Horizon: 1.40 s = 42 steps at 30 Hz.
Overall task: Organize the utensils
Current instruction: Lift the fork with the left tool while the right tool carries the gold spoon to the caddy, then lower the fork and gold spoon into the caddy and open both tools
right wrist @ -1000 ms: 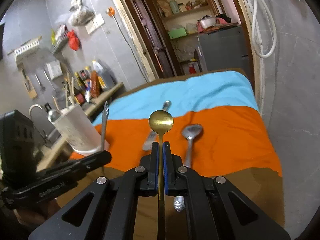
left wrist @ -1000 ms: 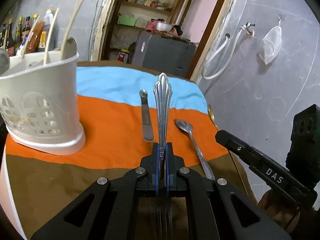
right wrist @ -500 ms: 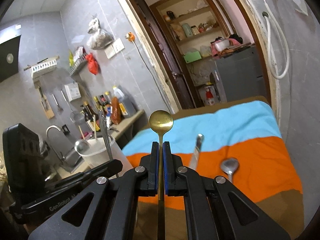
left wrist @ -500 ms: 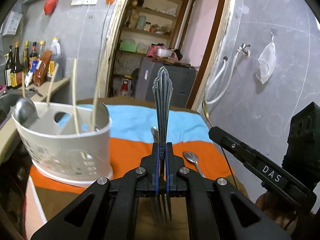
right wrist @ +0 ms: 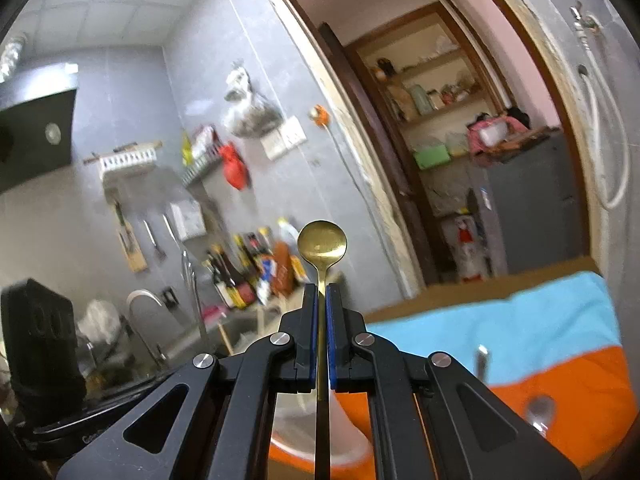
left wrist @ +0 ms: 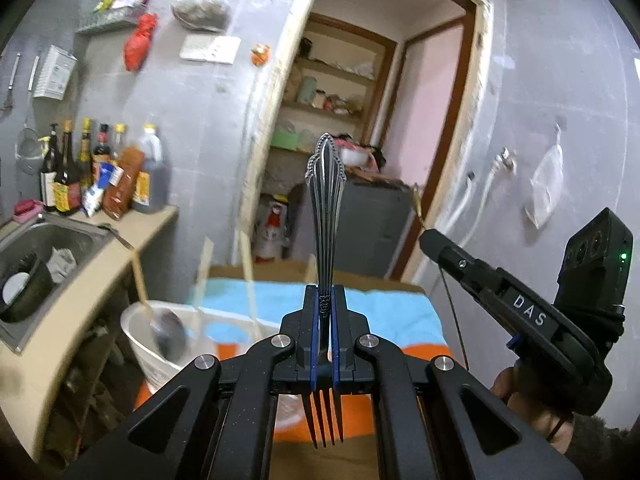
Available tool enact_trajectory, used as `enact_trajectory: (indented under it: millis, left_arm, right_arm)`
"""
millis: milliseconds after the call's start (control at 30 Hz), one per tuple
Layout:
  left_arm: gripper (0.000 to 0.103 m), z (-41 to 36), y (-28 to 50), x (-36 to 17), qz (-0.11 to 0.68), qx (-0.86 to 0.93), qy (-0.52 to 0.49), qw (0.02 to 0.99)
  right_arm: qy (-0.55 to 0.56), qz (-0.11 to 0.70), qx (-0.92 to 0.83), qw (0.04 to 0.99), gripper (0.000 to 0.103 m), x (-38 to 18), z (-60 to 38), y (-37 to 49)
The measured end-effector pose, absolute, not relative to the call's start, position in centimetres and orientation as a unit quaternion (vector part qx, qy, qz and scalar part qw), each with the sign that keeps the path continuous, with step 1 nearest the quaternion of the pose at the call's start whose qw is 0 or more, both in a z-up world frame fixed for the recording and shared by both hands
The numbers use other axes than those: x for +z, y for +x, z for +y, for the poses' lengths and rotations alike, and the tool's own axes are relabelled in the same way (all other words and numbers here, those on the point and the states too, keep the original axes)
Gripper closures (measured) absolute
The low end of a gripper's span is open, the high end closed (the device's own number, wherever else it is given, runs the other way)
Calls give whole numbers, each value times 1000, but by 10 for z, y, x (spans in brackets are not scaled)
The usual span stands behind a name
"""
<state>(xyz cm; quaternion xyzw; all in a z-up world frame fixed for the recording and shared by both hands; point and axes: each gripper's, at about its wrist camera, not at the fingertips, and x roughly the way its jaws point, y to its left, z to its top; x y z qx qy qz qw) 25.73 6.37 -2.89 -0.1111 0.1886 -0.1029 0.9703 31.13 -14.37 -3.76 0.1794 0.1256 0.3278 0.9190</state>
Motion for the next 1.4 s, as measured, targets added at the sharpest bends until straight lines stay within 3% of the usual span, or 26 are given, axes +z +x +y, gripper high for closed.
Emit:
enact_trajectory:
  millis: [500,867,1400]
  left_arm:
    - [100,182,281,-11,130,-30,-122,984]
    - [100,211,298,-48,139,-13,-164,977]
    - [100,201,310,-49,118,-11,-165,979]
  right_arm:
    - [267,55,358,893,101,-34,-82,355]
    - [158,7,263,952,101,-69,-29,336]
    - [140,48,280,949,101,-87,-29,332]
